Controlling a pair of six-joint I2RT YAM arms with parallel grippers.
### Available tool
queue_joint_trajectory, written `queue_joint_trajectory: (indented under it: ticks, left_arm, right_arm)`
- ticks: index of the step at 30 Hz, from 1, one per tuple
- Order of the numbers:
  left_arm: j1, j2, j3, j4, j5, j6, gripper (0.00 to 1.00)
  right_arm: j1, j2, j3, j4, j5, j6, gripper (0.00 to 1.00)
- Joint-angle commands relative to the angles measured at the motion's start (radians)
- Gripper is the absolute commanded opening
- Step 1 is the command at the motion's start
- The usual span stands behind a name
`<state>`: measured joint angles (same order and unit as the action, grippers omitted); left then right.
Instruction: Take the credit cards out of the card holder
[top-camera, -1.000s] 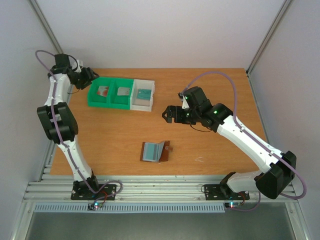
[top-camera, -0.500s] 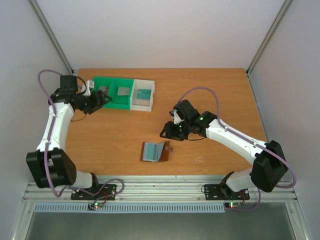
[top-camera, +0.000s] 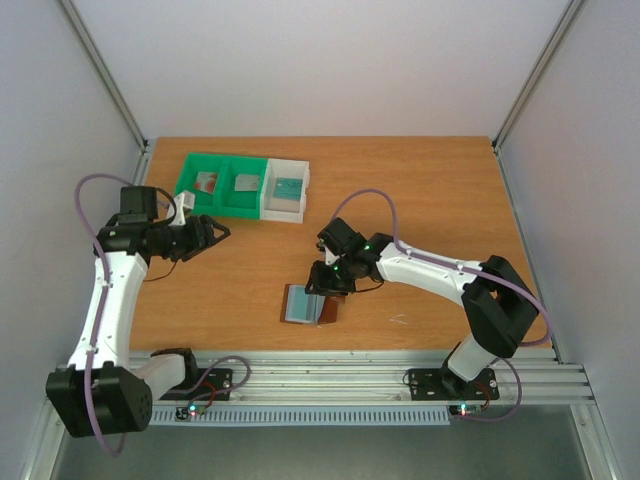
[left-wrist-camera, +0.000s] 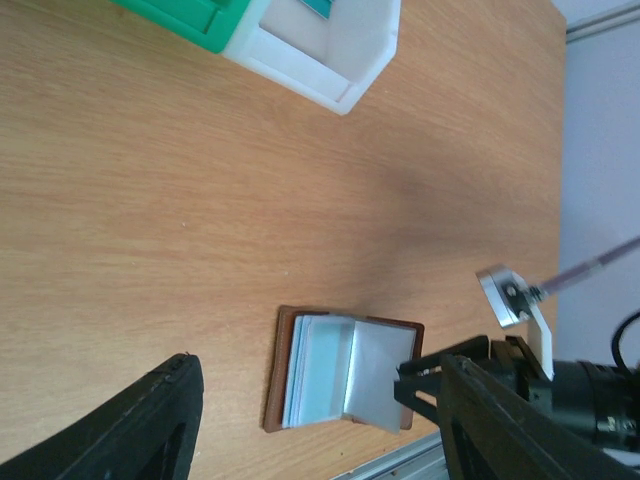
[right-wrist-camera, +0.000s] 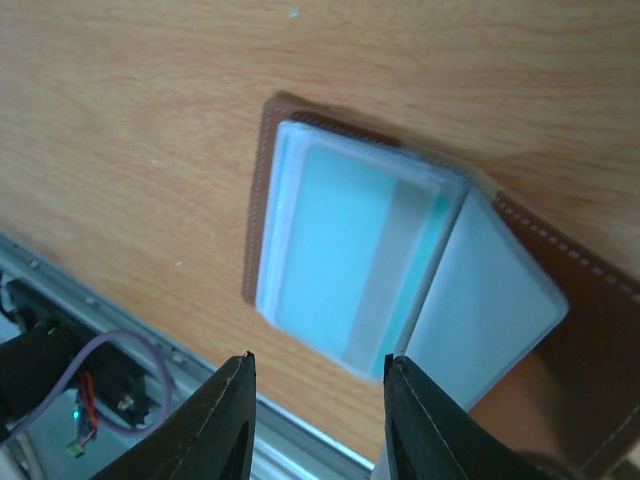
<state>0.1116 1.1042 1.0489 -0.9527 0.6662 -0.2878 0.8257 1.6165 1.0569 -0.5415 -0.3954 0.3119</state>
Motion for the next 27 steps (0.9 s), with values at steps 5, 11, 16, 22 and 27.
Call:
queue_joint_trajectory:
  ticks: [5, 11, 16, 22, 27]
  left_arm:
    - [-0.003, -0.125, -0.1, -0.029, 0.056, -0.02, 0.62]
    - [-0.003, -0.201, -0.188, 0.015, 0.087, -0.089, 0.59]
    - [-0.024, -0.207, -0.245, 0.077, 0.102, -0.143, 0.54]
    - [-0.162, -0.194, -0.264, 0.169, 0.043, -0.224, 0.54]
    - [-0.27, -0.177, -0.331, 0.317, 0.008, -0.332, 0.53]
  right_arm:
    - [0.003, 0.046, -0.066, 0.069, 0.078, -0.061, 0.35]
    - [0.001, 0.06, -0.133, 0.145, 0.062, -0.085, 0.35]
    - [-0.01, 0.041, -0.187, 0.204, 0.081, -0.09, 0.3]
    - [-0.023, 0.044, -0.209, 0.269, 0.046, -0.09, 0.22]
    - [-0.026, 0.056, -0.222, 0.333, 0.025, -0.114, 0.19]
